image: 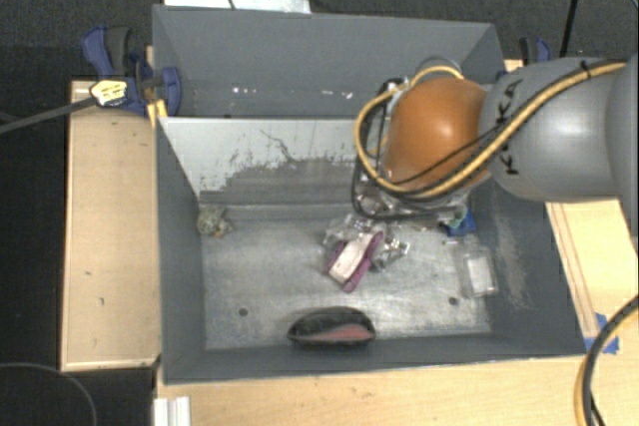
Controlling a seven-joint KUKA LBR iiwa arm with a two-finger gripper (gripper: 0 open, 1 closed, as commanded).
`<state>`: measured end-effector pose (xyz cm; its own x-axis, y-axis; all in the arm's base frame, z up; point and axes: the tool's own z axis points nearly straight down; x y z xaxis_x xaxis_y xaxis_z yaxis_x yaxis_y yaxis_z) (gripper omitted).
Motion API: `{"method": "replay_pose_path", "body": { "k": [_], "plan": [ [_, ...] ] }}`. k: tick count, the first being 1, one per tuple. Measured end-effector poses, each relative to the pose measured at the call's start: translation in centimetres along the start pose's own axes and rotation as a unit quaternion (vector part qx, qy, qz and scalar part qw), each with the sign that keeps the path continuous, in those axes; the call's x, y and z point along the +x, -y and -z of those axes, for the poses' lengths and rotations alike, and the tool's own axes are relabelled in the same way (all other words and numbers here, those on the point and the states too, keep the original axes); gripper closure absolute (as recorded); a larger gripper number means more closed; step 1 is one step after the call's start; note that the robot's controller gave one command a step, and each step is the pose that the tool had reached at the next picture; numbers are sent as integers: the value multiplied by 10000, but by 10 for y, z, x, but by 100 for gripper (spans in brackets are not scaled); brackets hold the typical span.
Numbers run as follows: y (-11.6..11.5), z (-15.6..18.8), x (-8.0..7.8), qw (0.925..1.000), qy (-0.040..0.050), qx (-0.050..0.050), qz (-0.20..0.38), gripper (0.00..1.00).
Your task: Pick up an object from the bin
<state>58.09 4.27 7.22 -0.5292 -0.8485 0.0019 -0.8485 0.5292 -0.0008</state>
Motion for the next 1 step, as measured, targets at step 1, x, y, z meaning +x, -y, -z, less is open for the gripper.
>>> {"method": "replay_pose_path", "body": {
  "k": [1],
  "plan": [
    [-17,164,-8,9880,35,29,1543,100]
  ]
}}
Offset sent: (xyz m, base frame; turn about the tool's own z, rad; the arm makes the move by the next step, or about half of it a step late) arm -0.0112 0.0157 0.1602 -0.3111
